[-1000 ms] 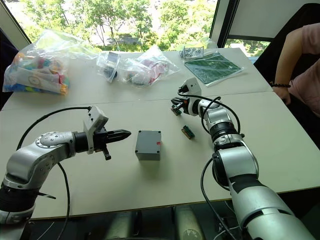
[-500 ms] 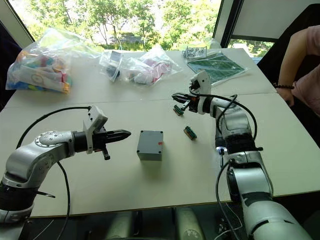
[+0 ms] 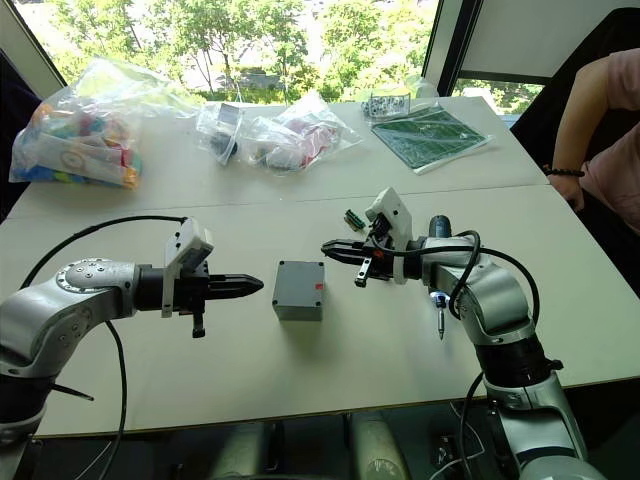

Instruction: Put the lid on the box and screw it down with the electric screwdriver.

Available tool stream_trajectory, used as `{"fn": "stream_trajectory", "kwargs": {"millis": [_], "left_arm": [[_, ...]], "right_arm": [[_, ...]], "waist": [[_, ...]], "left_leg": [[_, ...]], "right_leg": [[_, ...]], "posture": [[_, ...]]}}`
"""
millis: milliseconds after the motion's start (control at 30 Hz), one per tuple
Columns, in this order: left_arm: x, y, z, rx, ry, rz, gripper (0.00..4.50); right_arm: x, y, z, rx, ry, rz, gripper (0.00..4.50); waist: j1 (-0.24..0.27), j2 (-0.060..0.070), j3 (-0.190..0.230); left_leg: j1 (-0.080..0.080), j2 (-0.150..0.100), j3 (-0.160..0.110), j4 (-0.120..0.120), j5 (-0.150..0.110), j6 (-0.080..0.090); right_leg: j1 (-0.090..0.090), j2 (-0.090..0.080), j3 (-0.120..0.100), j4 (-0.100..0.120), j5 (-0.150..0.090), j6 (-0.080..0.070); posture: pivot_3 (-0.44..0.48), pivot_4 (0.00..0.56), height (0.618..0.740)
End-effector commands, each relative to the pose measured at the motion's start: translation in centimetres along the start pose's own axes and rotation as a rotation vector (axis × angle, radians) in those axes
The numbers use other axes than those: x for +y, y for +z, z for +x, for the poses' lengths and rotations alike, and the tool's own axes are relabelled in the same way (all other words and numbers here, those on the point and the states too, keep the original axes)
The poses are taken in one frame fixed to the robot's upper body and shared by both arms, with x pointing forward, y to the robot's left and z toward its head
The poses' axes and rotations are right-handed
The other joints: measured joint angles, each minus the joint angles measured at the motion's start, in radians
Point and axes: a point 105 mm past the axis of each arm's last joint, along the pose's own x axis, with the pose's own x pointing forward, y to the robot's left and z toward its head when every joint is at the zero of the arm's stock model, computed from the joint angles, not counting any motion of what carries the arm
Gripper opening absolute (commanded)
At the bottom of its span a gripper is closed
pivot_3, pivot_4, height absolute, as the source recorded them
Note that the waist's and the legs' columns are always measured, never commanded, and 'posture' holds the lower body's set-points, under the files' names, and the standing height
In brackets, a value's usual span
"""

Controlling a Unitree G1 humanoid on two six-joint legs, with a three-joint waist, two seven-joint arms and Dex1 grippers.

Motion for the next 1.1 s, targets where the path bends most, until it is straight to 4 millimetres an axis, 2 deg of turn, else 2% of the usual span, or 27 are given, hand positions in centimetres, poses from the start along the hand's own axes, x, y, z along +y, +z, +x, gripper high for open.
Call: {"fn": "stream_trajectory", "kwargs": {"millis": [33, 1100], "left_arm": [[-0.1, 0.6, 0.2, -0.018, -0.004, 0.032, 0.00], [0.1, 0.5, 0.4, -0.029, 0.033, 0.026, 0.00]], "right_arm": [[0.3, 0.9, 0.2, -0.029, 0.005, -0.043, 0.01], [-0.5, -0.9, 1.5, 0.026, 0.001, -0.052, 0.01]], "waist": [[0.000, 0.000, 0.000], [-0.001, 0.000, 0.000]], "left_leg": [[0.000, 0.000, 0.000, 0.000, 0.000, 0.000], [0.001, 0.000, 0.000, 0.000, 0.000, 0.000]], "right_leg": [[0.000, 0.000, 0.000, 0.000, 0.000, 0.000], [0.000, 0.000, 0.000, 0.000, -0.001, 0.001]], "posture": [[0.000, 0.150, 0.740], [0.000, 0.150, 0.740]]}}
